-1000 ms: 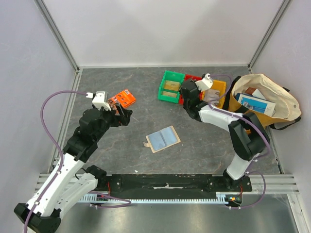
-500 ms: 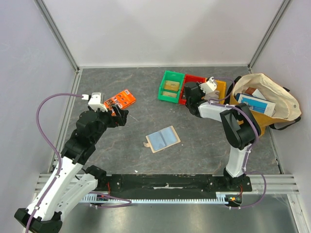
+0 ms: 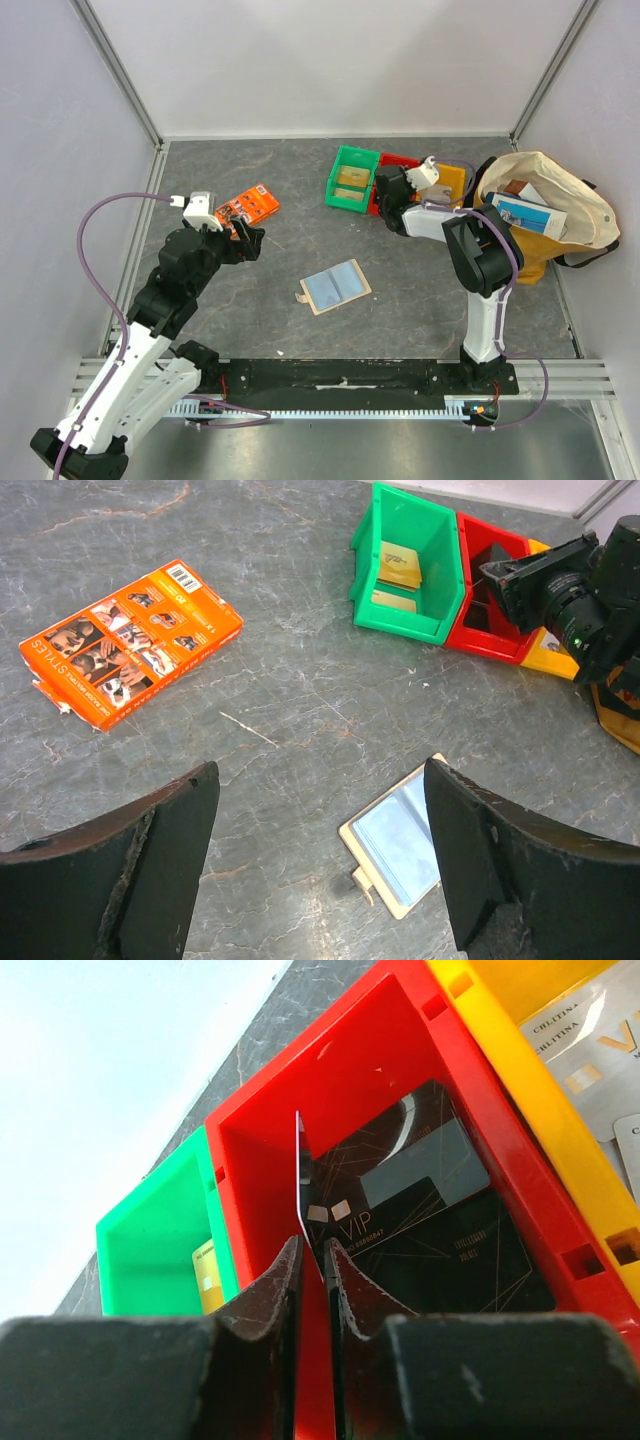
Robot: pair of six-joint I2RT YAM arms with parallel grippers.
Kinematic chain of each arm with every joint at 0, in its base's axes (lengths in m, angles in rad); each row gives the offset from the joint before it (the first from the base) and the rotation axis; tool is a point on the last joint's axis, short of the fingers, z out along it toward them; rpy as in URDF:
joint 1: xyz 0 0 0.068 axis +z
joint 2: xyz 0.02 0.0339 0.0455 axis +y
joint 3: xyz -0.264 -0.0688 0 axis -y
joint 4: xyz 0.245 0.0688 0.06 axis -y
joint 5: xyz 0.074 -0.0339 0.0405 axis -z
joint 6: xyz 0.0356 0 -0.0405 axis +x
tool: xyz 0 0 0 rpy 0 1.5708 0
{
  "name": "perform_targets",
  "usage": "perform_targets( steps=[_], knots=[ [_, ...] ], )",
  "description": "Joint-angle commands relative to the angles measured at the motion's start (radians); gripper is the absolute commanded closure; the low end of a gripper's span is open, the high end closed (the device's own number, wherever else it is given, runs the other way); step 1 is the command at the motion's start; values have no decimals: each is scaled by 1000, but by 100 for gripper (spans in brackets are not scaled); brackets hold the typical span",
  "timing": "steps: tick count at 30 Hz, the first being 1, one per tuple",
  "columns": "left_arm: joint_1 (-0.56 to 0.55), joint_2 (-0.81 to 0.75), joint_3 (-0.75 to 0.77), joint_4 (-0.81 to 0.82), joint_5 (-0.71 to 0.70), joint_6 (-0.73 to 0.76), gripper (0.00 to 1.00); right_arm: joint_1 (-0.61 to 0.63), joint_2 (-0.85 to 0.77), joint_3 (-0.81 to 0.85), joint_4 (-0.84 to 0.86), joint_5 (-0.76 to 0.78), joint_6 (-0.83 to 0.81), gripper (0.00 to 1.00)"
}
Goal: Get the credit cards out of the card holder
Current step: Place the credit card in the storage box, then remove the credit card from the card holder.
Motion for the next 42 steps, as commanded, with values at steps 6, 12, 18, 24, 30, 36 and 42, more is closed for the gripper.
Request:
perform_targets(
  steps=[6,12,18,24,30,36,42],
  knots=[
    [4,-6,-5,22,2,36,12,-10,-67,-28,-111,29,65,64],
    [11,2,-8,24,8,35,12,1,-134,-54,-128,-22,1,43],
    [19,17,-11,29,32,29,12,39,-257,-71,-157,-52,-132,26],
    [22,86,1,9,108,12,12,105,-396,-118,-194,-216,-364,22],
    [22,220,30,-48,218,-17,12,180,-510,-140,-367,-440,-597,21],
    [-28,295,-32,-18,327,-128,17,323,-594,-215,-512,-565,-731,19],
    [-124,300,-201,122,303,-272,19,472,-611,-296,-524,-592,-757,18]
  ],
)
